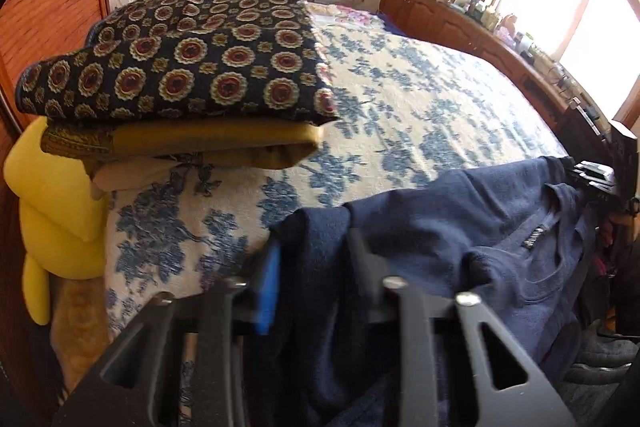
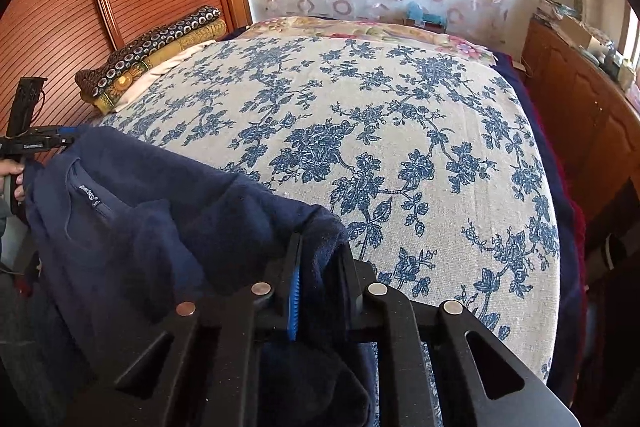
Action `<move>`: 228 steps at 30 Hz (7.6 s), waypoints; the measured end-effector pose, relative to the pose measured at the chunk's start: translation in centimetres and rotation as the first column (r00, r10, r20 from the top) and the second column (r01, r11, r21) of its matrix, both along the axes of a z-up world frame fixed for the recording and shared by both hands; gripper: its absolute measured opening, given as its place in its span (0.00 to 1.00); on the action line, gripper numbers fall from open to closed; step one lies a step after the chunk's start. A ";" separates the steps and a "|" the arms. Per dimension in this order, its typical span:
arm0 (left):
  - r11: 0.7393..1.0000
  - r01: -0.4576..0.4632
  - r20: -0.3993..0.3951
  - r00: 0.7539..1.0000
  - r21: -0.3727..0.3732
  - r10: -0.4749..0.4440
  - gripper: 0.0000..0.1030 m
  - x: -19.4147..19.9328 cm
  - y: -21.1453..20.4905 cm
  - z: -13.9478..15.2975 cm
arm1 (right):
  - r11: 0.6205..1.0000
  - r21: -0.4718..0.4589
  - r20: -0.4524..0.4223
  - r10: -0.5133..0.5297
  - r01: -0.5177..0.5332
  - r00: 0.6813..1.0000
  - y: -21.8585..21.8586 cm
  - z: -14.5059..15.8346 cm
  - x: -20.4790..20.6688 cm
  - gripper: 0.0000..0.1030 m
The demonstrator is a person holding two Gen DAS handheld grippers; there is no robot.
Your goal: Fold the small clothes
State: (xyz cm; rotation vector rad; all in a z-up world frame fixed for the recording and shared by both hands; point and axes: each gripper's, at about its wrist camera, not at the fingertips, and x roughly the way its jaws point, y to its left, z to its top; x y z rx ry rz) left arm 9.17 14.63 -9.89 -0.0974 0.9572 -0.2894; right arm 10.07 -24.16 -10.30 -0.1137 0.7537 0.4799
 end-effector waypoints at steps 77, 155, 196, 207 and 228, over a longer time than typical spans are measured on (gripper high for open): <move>0.995 -0.008 0.265 0.964 0.104 -0.020 0.65 -1.8 -4.0 4.8 | 0.983 -0.001 0.052 -0.182 0.183 0.982 -6.0 6.5 5.8 0.47; 0.995 -0.077 0.168 0.984 0.064 0.066 0.72 3.5 -7.6 3.4 | 0.937 0.006 0.090 -0.348 0.349 0.933 -8.0 6.2 5.9 0.47; 0.998 -0.056 0.276 0.960 0.019 0.049 0.07 3.4 -7.6 6.7 | 0.964 0.029 0.254 -0.262 0.263 0.931 -7.4 10.9 2.3 0.07; 0.999 -0.025 0.320 0.947 -0.038 0.036 0.07 -1.8 -6.7 9.0 | 0.975 0.090 0.281 -0.220 0.203 0.934 -9.6 12.6 -5.3 0.06; 0.998 -0.068 0.143 0.987 -0.002 0.068 0.07 -5.4 -5.8 1.9 | 0.983 0.021 0.015 -0.181 0.181 0.983 -10.0 6.2 -7.6 0.06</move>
